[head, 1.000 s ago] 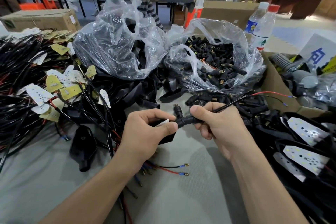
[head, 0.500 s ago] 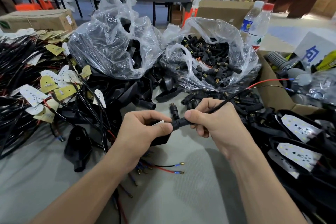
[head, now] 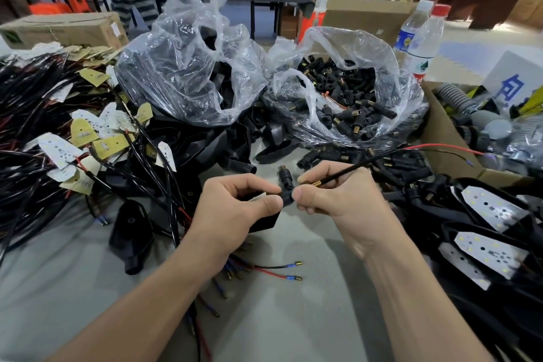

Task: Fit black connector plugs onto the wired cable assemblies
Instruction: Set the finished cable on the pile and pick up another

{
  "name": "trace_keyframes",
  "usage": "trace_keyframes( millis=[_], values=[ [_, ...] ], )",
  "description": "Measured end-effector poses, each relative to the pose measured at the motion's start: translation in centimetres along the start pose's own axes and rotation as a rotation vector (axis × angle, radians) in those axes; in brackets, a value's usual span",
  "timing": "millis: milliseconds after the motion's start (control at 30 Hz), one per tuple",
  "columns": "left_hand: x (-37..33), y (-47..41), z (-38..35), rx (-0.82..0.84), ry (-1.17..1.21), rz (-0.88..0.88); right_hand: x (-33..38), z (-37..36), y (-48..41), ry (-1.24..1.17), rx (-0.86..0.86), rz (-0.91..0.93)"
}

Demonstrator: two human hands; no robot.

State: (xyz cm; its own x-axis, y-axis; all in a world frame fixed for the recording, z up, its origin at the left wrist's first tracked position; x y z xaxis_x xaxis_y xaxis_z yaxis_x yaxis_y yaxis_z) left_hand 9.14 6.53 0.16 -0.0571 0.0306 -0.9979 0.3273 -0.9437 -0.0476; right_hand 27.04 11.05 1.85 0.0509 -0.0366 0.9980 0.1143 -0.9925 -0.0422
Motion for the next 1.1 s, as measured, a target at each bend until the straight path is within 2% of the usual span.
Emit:
trace_keyframes(
  millis=[200, 333, 467, 567, 667, 767, 833, 900, 967, 1033, 1100],
  values=[
    [0.0, 0.2, -0.4, 0.06, 0.004, -0.004, -0.5, -0.5, 0.2, 0.019, 0.029, -0.051],
    [0.2, 0.0, -0.5, 0.063, 0.114, 0.08, -0.5, -0.9, 0.4, -0.035, 0.03, -0.11],
    [0.4, -0.2, -0.5, -0.022, 0.191, 0.121, -0.1, -0.1, 0.1, -0.097, -0.125, -0.135],
    [0.2, -0.3, 0.2, -0.165, 0.079, 0.025, 0.2, 1.0, -0.1, -0.168, -0.246, -0.123],
    [0.2, -0.2, 1.3, -0.318, -0.152, -0.089, 0.4, 1.2, -0.1, -0.182, -0.268, -0.075],
    [-0.2, 0.0, 1.8, -0.391, -0.283, -0.147, 0.5, 0.7, -0.1, -0.18, -0.272, -0.033],
    [-0.2, 0.0, 2.0, -0.413, -0.289, -0.145, 0.4, 0.7, -0.1, -0.198, -0.294, -0.035],
    [0.1, -0.2, 1.9, -0.401, -0.202, -0.086, 0.2, 0.8, -0.3, -0.23, -0.307, -0.059],
    [0.3, -0.4, 1.4, -0.341, 0.014, 0.041, 0.0, 0.6, -0.3, -0.273, -0.289, -0.098],
    [0.5, -0.5, 0.5, -0.208, 0.238, 0.173, -0.2, 0.5, -0.4, -0.321, -0.273, -0.138],
    [0.3, -0.5, -0.2, -0.094, 0.314, 0.228, -0.3, 0.4, -0.4, -0.358, -0.26, -0.168]
  ],
)
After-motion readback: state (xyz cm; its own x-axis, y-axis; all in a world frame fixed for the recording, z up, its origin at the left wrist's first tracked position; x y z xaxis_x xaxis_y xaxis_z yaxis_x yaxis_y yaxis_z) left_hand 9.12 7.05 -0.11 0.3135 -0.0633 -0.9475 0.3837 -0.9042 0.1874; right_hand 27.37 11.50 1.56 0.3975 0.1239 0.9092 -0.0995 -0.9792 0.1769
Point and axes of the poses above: each hand's wrist, its own y-axis away from the middle knuckle, its own z-axis out of the back of the hand, x = y × z, the point moved 5 cm from there along -y, towards the middle knuckle, and after that the axes turned 8 degrees about -x, right-handed, at the moved point
